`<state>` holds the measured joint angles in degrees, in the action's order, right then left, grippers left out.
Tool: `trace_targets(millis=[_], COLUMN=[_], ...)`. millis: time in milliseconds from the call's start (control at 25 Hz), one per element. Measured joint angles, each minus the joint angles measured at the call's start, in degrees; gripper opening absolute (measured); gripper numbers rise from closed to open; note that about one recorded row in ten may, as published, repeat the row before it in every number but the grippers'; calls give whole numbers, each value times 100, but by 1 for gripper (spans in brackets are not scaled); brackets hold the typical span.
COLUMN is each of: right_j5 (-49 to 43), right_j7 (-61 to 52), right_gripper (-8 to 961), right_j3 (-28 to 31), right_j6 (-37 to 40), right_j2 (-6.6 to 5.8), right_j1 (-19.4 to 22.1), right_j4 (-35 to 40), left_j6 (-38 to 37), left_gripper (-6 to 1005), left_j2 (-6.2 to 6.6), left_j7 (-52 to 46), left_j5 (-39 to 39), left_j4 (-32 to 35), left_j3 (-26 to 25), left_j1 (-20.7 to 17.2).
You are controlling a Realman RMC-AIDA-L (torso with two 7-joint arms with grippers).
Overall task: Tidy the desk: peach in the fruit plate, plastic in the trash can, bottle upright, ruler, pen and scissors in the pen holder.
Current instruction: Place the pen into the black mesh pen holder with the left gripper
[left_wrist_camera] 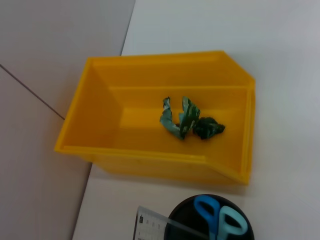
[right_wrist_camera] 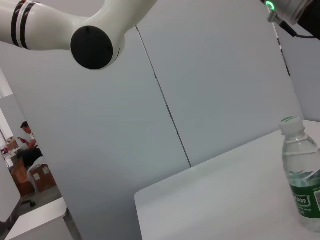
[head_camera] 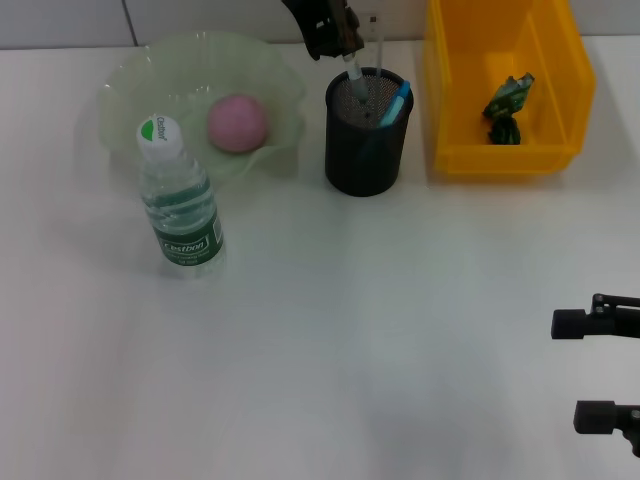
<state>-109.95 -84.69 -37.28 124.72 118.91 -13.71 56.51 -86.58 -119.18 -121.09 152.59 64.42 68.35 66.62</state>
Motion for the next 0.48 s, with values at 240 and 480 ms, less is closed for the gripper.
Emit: trace_targets(millis=[240,480], right_j5=[0,1], right_j7=[-2,-13], right_gripper=[835,834], right_j3=[-4,38], right_j6=[0,8], right_j2=[0,0], right_j1=[6,30], right_j4=[0,26], left_j6=[177,185], left_gripper=[251,436], left_j2=[0,3], left_j7=[-92,-127], left_j5=[3,-374], left_j4=[-51,284], left_j3=[224,150], left_j1=[-55,-234])
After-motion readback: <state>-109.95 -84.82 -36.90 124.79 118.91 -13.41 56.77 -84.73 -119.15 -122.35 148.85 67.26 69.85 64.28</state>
